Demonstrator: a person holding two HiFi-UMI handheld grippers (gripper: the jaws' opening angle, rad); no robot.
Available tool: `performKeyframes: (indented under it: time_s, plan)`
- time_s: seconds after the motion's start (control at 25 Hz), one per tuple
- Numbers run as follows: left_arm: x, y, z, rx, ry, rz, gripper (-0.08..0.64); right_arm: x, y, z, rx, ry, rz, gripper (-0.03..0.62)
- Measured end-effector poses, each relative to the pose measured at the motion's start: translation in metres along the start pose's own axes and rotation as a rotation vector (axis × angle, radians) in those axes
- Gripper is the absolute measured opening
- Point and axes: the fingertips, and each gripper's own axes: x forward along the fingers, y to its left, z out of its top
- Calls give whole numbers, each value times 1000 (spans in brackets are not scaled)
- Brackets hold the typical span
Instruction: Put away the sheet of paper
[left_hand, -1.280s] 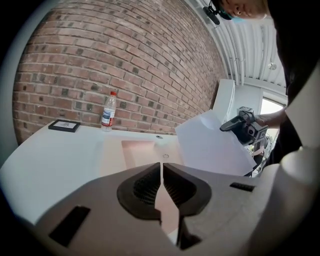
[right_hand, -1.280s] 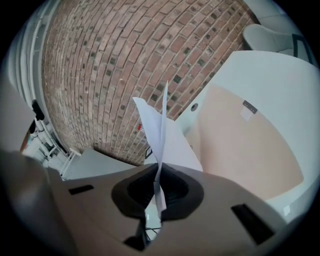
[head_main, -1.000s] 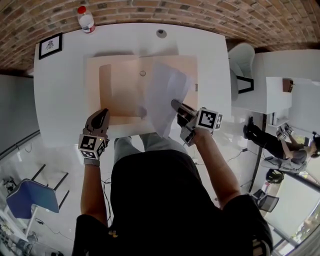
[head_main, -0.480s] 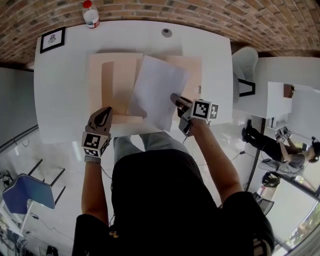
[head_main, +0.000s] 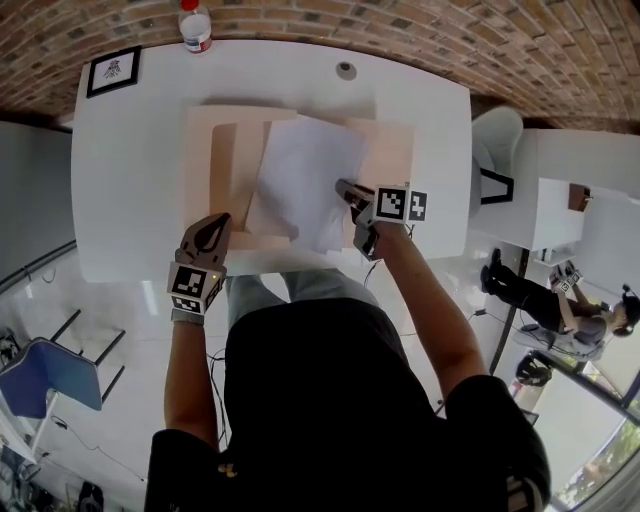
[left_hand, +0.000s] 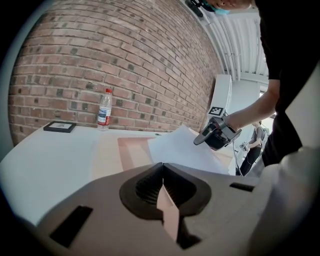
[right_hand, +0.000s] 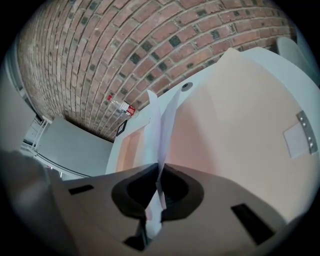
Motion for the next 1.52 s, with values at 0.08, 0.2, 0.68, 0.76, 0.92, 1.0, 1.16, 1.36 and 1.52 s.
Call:
performKeyframes:
  time_s: [0.08,0.2,0.68,0.76,0.92,1.0,1.16,1.36,1.52]
  plan:
    - [0,0,1,-7,-10,1,5,9,-2,2,1,10,-1,11]
    - [-1,1,3,-15,-21,1,5,22,-2,3,-2,28,2,11]
    - [-5,4,7,-43,-49,10,5,69,13,2,-42,96,24,11]
    - [-5,4,7,-46,-53,10,5,77,15,3,-43,102,31,11]
    - [-6,4,7,-46,-58,12,5,90,24,2,-49,114,45,12]
    - [-6,5,8,-48,-62,13,5,97,29,3,-56,118,51,12]
    - [-6,5,8,-49,-66,15,5,111,39,2,-63,129,60,12]
    - [-7,5,8,-44,-72,17,5,124,53,-1,-73,140,75,12]
    - [-7,5,9,-46,-76,17,5,132,61,-4,-72,149,84,12]
